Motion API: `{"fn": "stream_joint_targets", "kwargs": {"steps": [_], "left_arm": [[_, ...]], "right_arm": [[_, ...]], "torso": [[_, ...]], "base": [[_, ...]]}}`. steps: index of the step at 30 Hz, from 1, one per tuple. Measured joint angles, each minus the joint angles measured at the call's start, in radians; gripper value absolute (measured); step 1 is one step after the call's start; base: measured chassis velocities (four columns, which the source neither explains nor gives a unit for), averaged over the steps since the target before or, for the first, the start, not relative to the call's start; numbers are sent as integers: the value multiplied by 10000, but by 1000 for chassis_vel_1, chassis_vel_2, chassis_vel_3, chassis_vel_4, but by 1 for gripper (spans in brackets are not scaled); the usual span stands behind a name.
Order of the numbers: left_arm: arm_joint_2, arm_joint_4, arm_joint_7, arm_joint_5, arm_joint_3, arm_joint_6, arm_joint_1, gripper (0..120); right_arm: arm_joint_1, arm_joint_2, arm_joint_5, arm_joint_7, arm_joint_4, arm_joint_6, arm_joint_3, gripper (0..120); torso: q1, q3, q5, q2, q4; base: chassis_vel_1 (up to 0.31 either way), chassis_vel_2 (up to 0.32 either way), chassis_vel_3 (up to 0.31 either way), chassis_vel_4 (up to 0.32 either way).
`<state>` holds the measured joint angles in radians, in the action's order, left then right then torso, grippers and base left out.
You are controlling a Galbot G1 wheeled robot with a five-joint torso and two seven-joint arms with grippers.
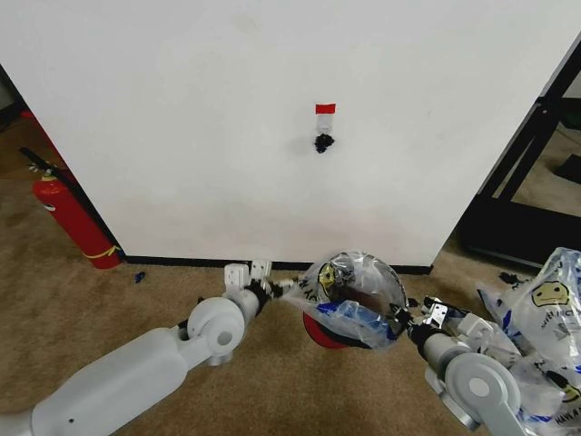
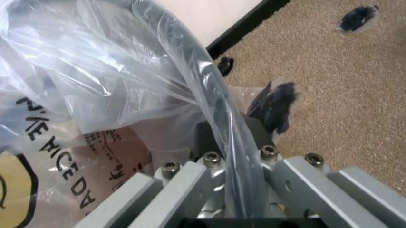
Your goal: Pick up the garbage bag from the wall and place it over the trash bin.
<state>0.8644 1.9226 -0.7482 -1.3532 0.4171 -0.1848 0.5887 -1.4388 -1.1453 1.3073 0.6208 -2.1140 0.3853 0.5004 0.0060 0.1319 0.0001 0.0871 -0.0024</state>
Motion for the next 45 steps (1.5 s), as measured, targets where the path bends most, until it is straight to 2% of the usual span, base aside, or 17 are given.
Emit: {"fn": "stream_joint_targets", "kwargs": {"steps": [4,6,8,15,20,22,25,26,30,33,34,39,45], "left_arm": [[91,63,-745,-780,-132,-203,-172,100],[-134,354,-841,-1293,-186,-958,-210,100],[-365,687,-842,-1546,-191,-1331,-179,100],[-227,902,-940,-1702,-517,-953,-261,100],[-454,1038,-447,-1857,-1033,-1132,-332,100],[-695,1485,-34,-1936,-1355,-1261,-282,100],[-1296,2852,1252,-1987,-1616,-1612,-93,100],[-1296,2852,1252,-1987,-1616,-1612,-93,100],[-1653,4437,2632,-1618,-1000,-2652,219,100],[-1369,4636,3174,-1266,-297,-3490,-27,100],[-1369,4636,3174,-1266,-297,-3490,-27,100],[-757,3799,3479,-1136,1216,-3955,-1619,98],[-169,2697,3503,-912,2396,-4084,-3096,97]], "right_arm": [[2,-54,-142,-36,75,2,-68,0],[27,-53,-180,-42,124,4,-77,0],[53,-51,-188,-58,152,5,-63,0],[20,-162,-339,-166,195,-1,-59,0],[20,-211,-389,-186,242,-5,-41,0],[23,-199,-416,-196,299,-5,-22,0],[17,-107,-448,-201,328,-5,8,0],[17,-107,-448,-201,328,-5,8,0],[-43,38,-564,-202,262,0,-5,0],[-107,128,-661,-199,131,24,-95,0],[-107,128,-661,-199,131,24,-95,0],[-196,273,-693,-185,-25,65,-148,0],[-224,403,-704,-198,-84,70,-167,0]], "torso": [[0,0,-1,0,-1],[0,0,0,0,-1],[0,0,0,0,4],[0,0,-3,0,-1],[0,0,-3,-1,1],[1,0,-3,-1,1],[0,0,-1,0,1],[0,0,-1,0,1],[-1,-2,-2,0,2],[0,-1,-3,0,4],[0,-1,-3,0,4],[0,0,-1,0,0],[0,0,1,0,0]], "base": [[0,0,0,0],[0,0,0,0],[0,0,0,0],[0,0,0,0],[0,0,0,0],[0,0,0,0],[0,0,0,0],[0,0,0,0],[0,0,0,0],[0,0,0,0],[0,0,0,0],[0,0,0,0],[0,0,0,0]]}}
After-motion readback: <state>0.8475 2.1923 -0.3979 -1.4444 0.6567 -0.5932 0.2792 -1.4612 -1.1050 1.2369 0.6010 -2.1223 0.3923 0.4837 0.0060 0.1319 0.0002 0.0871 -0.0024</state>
